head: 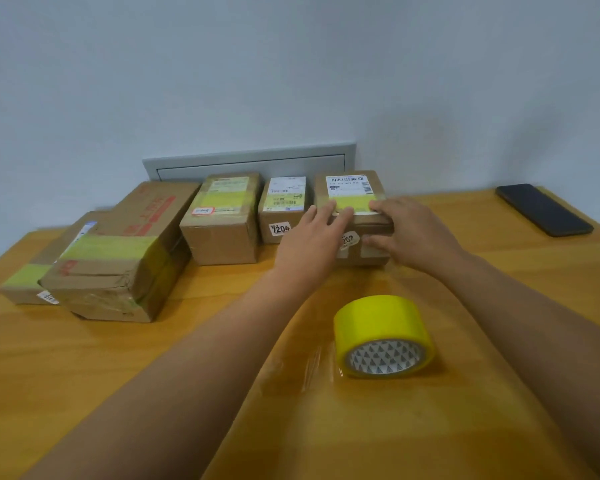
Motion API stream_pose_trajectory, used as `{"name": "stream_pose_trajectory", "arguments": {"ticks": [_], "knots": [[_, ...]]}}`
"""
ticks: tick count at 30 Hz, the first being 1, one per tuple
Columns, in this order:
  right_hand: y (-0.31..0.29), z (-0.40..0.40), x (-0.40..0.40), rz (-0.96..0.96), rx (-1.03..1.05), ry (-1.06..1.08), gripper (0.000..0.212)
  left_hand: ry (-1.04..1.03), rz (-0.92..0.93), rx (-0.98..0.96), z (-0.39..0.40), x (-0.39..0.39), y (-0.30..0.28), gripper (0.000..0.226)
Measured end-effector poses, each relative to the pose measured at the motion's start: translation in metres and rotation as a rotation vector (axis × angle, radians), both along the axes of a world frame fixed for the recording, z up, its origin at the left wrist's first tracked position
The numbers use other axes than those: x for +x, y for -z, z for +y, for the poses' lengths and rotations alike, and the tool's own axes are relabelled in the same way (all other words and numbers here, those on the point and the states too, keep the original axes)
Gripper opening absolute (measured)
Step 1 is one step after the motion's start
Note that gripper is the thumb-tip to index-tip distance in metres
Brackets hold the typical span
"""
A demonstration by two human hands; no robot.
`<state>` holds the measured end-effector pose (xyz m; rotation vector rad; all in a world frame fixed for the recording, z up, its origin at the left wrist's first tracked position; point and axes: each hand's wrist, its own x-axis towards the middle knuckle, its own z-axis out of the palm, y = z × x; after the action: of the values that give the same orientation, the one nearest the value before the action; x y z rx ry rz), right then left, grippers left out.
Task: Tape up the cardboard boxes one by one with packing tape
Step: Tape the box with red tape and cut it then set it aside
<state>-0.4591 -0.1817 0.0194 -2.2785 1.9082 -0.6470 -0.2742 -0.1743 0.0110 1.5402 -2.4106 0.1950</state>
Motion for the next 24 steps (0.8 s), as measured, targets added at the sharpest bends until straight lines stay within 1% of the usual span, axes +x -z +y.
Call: {"name": "stream_pose_trajectory", "arguments": {"ticks": [4,8,10,12,15,17,18,21,24], "knots": [[0.005,-0.013,0.000,0.019,0.005,0.008,0.067,-0.024,-0.067,-0.053,-0.016,-0.004,0.006,0.056],[0.011,-0.021,-0.008,-0.031,0.018,0.013,0.083,-0.046,-0.086,-0.151,-0.032,-0.005,0.010,0.052],[0.016,-0.023,-0.017,-0.031,0.001,0.075,0.081,-0.056,-0.072,-0.168,-0.039,-0.005,0.011,0.049],[0.022,-0.025,-0.027,-0.019,0.024,0.190,0.079,-0.066,-0.061,-0.154,-0.044,-0.005,0.009,0.048],[0.034,-0.025,-0.039,0.086,0.149,0.327,0.076,-0.090,-0.055,-0.125,-0.045,-0.008,0.009,0.048],[0.038,-0.022,-0.041,0.104,0.231,0.341,0.070,-0.108,-0.054,-0.090,-0.044,-0.010,0.009,0.050],[0.040,-0.020,-0.040,0.092,0.238,0.332,0.066,-0.113,-0.056,-0.059,-0.042,-0.010,0.007,0.053],[0.038,-0.010,-0.036,0.052,0.204,0.321,0.060,-0.116,-0.100,0.057,-0.034,-0.012,-0.003,0.066],[0.026,0.007,-0.032,0.057,0.163,0.325,0.060,-0.112,-0.078,0.087,-0.018,-0.012,-0.017,0.074]]}}
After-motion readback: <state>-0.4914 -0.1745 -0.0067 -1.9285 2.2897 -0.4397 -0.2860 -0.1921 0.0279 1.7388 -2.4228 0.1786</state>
